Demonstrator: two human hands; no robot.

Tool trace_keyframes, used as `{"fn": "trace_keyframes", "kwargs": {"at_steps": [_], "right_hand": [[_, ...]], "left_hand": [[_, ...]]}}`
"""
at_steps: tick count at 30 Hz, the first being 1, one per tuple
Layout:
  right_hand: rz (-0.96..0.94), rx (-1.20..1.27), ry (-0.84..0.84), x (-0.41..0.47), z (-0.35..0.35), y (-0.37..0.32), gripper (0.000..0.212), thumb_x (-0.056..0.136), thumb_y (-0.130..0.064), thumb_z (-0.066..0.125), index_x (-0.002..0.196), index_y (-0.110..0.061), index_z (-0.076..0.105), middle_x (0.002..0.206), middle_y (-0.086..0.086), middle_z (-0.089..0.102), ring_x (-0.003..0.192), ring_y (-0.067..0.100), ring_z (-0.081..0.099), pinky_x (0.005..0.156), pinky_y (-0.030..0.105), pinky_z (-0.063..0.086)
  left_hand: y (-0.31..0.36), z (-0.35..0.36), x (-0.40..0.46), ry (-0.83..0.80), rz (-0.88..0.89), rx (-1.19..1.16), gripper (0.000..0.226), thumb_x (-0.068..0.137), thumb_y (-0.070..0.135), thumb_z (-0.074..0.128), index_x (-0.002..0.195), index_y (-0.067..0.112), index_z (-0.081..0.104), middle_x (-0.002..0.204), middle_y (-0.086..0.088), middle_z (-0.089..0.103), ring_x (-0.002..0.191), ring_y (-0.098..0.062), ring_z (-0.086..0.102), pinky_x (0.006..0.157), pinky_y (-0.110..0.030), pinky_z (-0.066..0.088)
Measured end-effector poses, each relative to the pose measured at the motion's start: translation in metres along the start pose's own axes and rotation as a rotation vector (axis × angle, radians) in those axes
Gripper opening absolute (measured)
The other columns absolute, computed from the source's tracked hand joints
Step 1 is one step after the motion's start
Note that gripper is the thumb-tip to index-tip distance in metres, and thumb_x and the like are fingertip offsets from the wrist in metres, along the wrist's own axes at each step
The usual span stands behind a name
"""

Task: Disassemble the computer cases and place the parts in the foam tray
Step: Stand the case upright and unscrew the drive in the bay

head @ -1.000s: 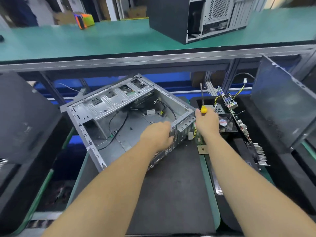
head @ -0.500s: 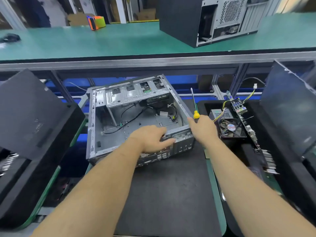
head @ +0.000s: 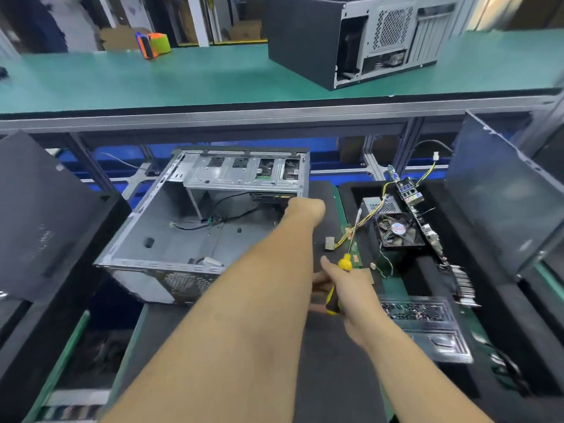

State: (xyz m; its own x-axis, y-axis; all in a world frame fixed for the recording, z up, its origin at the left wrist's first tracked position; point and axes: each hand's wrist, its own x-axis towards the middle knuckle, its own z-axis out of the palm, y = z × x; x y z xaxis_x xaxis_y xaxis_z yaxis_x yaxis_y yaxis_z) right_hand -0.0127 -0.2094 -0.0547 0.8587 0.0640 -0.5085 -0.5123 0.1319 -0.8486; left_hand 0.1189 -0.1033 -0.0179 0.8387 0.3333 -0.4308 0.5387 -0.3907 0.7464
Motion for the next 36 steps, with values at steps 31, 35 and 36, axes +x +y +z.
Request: {"fn": "trace_keyframes", "kwargs": {"at_steps": [31,35,36], "right_hand": [[-0.442,-1.435,0.351,0.1,-0.008,-0.102,0.033,0.102,-0.028,0.048,0.121,-0.003,0.056,0.116,0.019,0.066,0.105,0.04,0.063,0.072,0.036,0.041],[-0.505,-1.554,0.406,0.086,-0.015,-0.078,0.043,0.104,-0.028,0.044,0.135,0.001,0.048,0.118,0.019,0.065,0.107,0.038,0.063,0.071,0.037,0.045],[-0.506,-1.56,0.406,0.083,-0.016,-0.077,0.046,0.104,-0.029,0.044,0.137,0.001,0.046,0.118,0.019,0.066,0.106,0.038,0.064,0.071,0.038,0.046]], "left_hand": [[-0.117,-0.115,-0.032,-0.06,0.64,1.096,0.052,0.095,0.074,0.023,0.097,0.028,0.044,0.073,0.005,0.052,0.076,-0.028,0.052,0.069,-0.038,0.04],[-0.117,-0.13,-0.021,-0.039,0.384,0.895,0.051,0.098,0.074,0.021,0.101,0.035,0.054,0.119,-0.003,0.066,0.107,-0.027,0.059,0.092,-0.04,0.045],[-0.112,-0.126,-0.018,-0.016,0.335,0.801,0.055,0.099,0.072,0.02,0.111,0.032,0.056,0.129,-0.005,0.064,0.117,-0.028,0.057,0.099,-0.041,0.043]]}}
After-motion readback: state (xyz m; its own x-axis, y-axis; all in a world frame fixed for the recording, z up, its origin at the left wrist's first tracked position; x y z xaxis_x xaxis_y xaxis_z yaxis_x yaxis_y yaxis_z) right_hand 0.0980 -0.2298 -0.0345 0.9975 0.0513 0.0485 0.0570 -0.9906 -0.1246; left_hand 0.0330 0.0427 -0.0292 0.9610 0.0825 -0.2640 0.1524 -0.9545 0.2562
